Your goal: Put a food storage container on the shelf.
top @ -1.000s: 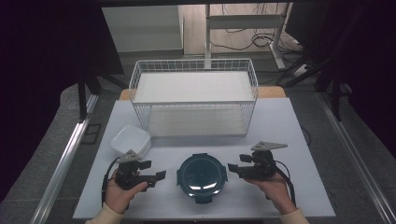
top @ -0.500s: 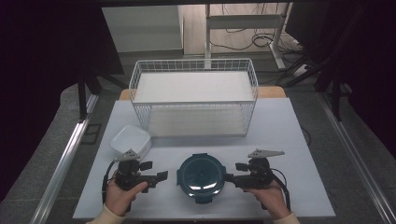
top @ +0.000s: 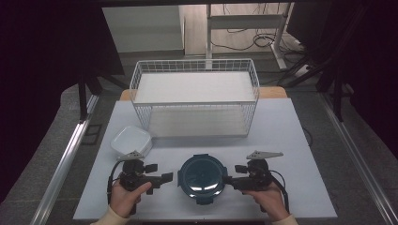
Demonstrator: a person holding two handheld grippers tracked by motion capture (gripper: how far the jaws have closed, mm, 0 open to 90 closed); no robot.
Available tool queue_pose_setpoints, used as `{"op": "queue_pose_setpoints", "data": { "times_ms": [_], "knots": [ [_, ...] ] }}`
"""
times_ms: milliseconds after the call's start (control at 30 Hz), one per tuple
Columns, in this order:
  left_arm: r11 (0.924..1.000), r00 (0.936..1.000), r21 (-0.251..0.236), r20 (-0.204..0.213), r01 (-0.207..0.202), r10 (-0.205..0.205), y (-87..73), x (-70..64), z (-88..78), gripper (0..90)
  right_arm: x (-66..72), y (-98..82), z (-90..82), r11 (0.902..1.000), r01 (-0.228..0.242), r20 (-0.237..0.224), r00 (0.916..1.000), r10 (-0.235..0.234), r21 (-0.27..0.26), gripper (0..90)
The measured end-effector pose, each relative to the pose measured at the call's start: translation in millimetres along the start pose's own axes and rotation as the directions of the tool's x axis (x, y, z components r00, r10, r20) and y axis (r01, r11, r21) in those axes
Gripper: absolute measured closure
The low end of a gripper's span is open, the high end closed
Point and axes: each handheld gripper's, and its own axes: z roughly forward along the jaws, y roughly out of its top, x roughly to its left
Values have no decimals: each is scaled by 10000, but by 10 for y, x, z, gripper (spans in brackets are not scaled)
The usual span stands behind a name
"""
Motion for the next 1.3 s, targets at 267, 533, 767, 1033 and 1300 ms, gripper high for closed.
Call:
{"op": "queue_pose_setpoints", "data": {
  "times_ms": [267,533,767,1033,1300],
  "knots": [
    [9992,9994,177,6,347,-347,69,-30,92,106,56,105,58,9999,-78,-68,9999,79,138,193],
    [9941,9932,439,568,991,-1015,99,-51,313,108,79,190,157,9982,-598,36,9982,597,106,176],
    [9870,9846,774,937,1407,-1477,-10,-2,431,109,44,81,269,9929,-1072,-224,9938,1085,517,156],
    [9789,9741,1165,1329,1681,-1831,-99,4,515,136,18,29,384,9822,-1692,-706,9820,1750,810,148],
    [9679,9538,1319,1854,2140,-2362,-155,30,586,304,33,0,408,9679,-2305,-938,9663,2399,1005,178]
  ]
}}
